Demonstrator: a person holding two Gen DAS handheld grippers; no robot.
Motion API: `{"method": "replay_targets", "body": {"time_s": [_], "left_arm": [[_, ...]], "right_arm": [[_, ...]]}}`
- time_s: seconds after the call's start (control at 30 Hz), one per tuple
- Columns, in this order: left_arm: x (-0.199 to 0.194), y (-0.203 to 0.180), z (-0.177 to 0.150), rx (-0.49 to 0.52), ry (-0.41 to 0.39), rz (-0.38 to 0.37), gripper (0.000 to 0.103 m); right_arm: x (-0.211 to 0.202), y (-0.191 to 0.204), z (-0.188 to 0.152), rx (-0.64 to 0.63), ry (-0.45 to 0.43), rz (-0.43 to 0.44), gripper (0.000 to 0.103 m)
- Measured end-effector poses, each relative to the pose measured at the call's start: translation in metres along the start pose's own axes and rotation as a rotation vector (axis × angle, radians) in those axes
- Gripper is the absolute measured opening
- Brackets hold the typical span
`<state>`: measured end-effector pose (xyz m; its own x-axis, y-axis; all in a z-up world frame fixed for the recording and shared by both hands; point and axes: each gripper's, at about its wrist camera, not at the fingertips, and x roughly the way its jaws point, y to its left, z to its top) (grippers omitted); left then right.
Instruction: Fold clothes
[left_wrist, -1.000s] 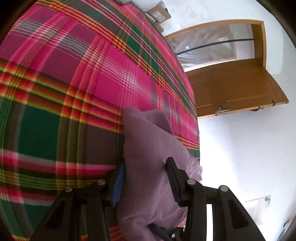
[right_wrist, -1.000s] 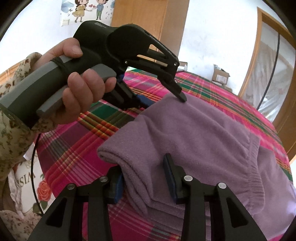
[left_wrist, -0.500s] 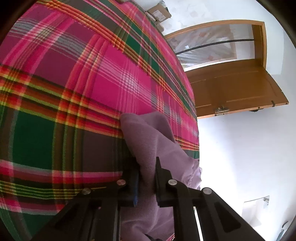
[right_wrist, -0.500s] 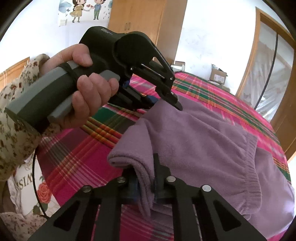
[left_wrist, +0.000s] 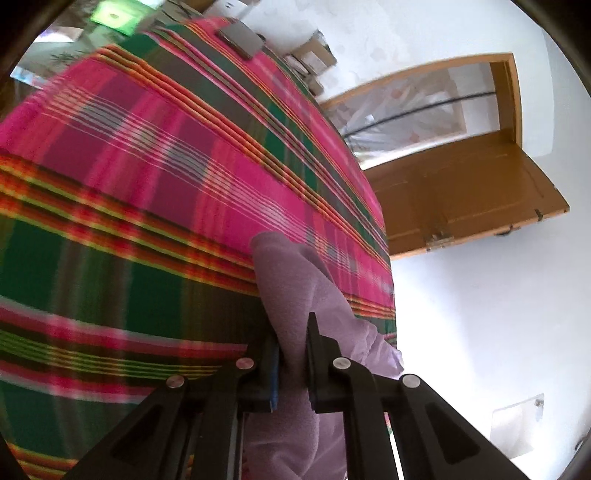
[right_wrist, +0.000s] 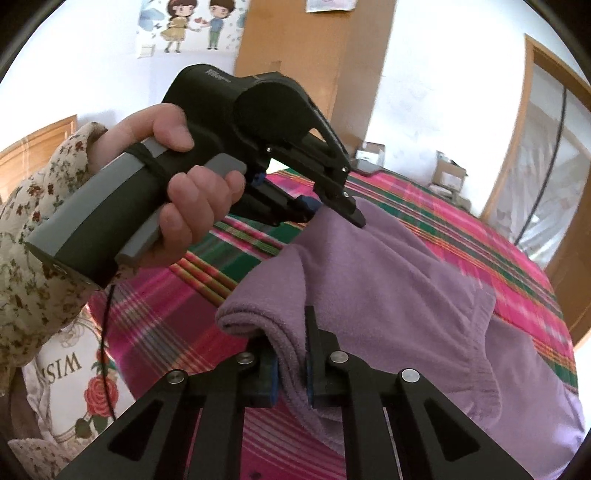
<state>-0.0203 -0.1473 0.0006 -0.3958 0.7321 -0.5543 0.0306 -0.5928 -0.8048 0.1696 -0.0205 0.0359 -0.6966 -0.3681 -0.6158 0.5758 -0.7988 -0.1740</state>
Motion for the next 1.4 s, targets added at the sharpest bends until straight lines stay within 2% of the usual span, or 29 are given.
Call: {"method": "replay_targets", "body": {"time_s": [0.37, 0.57, 0.67, 0.83, 0.93, 1.1, 1.2, 1.33, 1.4], "left_arm": [[-0.065, 0.047, -0.004, -0.046, -0.084, 0.089, 0.011], [-0.078, 0.068, -0.005, -0.072, -0.087, 0.119, 0.011], [-0.079, 0.073, -0.008, -0.071, -0.077, 0.143, 0.013], [-0.085, 0.073, -0.011, -0.072, -0.074, 0.164, 0.015], [-0.088, 0.065, -0.016, -0.072, -0.09, 0.188, 0.017], [-0.102, 0.036, -0.029, -0.012, -0.157, 0.235, 0.027], [-0.108, 0.014, -0.037, 0.031, -0.181, 0.231, 0.029], [-0.105, -0.026, -0.055, 0.154, -0.19, 0.262, 0.031], [-0.097, -0.044, -0.062, 0.208, -0.169, 0.25, 0.032]], "right_arm": [[0.018, 0.038, 0.024, -0.067, 0.001, 0.157, 0.01], [0.022, 0.055, 0.025, -0.049, 0.023, 0.24, 0.01], [0.029, 0.053, 0.024, -0.031, 0.048, 0.258, 0.01], [0.059, 0.029, 0.034, 0.043, 0.111, 0.316, 0.015], [0.058, 0.022, 0.036, 0.045, 0.115, 0.329, 0.024], [0.043, 0.012, 0.035, 0.063, 0.08, 0.35, 0.026], [0.027, 0.0, 0.032, 0.084, 0.047, 0.359, 0.026], [-0.001, -0.023, 0.022, 0.139, 0.006, 0.354, 0.027], [-0.015, -0.04, 0.016, 0.184, -0.015, 0.343, 0.027]]}}
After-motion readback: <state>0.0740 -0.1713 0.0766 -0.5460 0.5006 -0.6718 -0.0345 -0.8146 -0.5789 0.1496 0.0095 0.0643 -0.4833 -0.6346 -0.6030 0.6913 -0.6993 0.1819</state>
